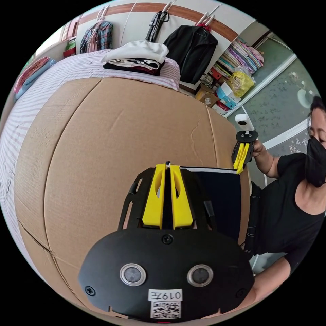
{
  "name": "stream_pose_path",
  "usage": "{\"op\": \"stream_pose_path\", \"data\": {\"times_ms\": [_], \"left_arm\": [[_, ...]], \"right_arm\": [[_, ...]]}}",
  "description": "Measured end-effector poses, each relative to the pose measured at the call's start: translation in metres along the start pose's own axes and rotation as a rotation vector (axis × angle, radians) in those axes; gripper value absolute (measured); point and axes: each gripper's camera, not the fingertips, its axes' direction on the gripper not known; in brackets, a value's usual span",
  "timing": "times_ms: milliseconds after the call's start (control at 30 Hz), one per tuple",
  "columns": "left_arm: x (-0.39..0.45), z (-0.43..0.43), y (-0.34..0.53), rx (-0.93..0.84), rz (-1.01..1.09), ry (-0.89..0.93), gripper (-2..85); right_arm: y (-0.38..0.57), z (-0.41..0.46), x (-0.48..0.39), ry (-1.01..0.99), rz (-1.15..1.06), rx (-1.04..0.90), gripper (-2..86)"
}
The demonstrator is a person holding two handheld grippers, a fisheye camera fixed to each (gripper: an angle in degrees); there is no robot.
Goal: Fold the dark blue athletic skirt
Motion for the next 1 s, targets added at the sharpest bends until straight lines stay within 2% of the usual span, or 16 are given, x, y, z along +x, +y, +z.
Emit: {"op": "stream_pose_path", "data": {"times_ms": [400, 667, 800, 933, 1000], "left_arm": [[0.005, 0.008, -0.018, -0.069, -0.056, 0.009, 1.2], [0.041, 0.002, -0.037, -0.144, 0.006, -0.13, 1.3], [0.053, -0.022, -0.037, -0.068, -0.022, -0.223, 1.3], [0.06, -0.06, -0.016, 0.033, -0.039, -0.169, 2.0], [0.063, -0.069, -0.001, 0.019, -0.039, -0.147, 2.6]], "right_arm": [[0.009, -0.01, 0.008, 0.01, 0.008, 0.028, -0.1], [0.003, -0.015, 0.008, 0.04, 0.02, 0.033, 0.0], [0.001, -0.017, 0.006, 0.055, 0.021, 0.042, 0.0], [-0.005, -0.021, 0.002, 0.089, 0.017, 0.051, 0.1], [-0.01, -0.021, 0.001, 0.094, 0.017, 0.049, 0.1]]}}
